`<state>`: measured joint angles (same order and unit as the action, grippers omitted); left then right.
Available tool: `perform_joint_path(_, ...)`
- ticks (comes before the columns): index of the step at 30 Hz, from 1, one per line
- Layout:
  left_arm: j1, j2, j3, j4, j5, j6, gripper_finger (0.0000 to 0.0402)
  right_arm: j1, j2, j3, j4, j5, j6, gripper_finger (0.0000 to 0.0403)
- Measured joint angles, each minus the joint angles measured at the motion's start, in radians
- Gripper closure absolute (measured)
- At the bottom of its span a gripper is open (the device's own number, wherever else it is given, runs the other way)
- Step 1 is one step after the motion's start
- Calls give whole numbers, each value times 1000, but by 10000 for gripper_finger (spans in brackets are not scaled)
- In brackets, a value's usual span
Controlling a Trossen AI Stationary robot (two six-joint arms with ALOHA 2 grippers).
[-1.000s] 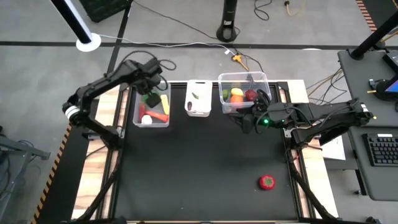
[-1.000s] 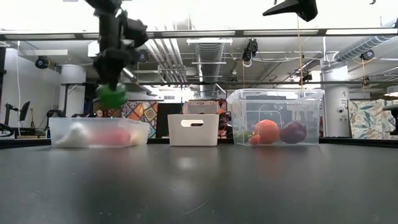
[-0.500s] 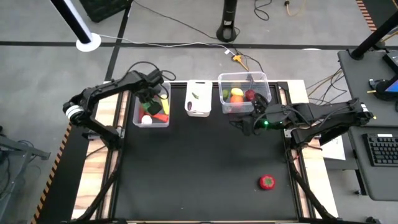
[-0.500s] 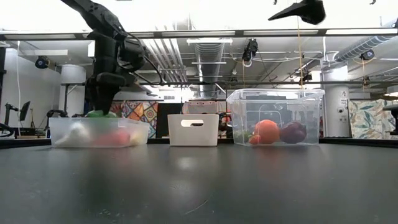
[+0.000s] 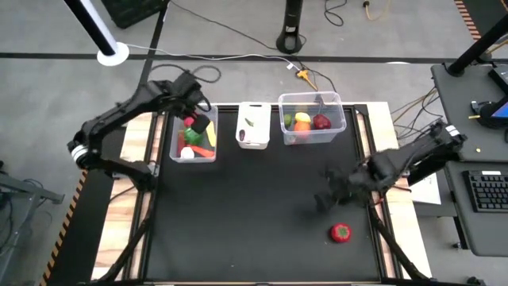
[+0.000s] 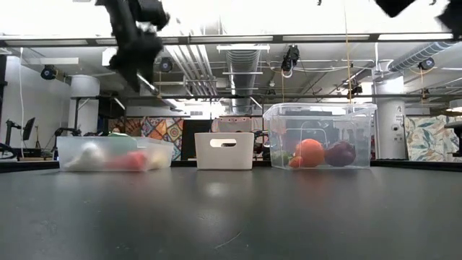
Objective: Sort produce into baskets
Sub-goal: Put the red tomato into the right transparent bin
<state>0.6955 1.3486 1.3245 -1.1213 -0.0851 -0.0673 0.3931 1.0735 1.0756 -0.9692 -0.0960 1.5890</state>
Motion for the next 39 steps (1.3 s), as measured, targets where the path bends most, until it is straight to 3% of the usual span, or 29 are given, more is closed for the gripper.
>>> perform_joint_path(4,-64,-90,66,44,-4,-79,56,121,81,0,-5,-63,142,42)
perform_joint_path(12,-149,-225,126,119,-33,-182,56,290,234,0,-79,-75,312,42)
perform_joint_path(21,-157,-276,121,117,-66,-213,56,309,335,-40,-80,-90,314,42)
perform_joint_path(26,-159,-269,120,115,-65,-223,56,309,342,-118,40,-118,311,42)
perform_joint_path(32,-170,-256,120,117,-65,-223,56,309,342,-174,53,-123,317,43)
perform_joint_path(39,-188,-238,120,119,-64,-223,56,309,340,-177,71,-123,319,96)
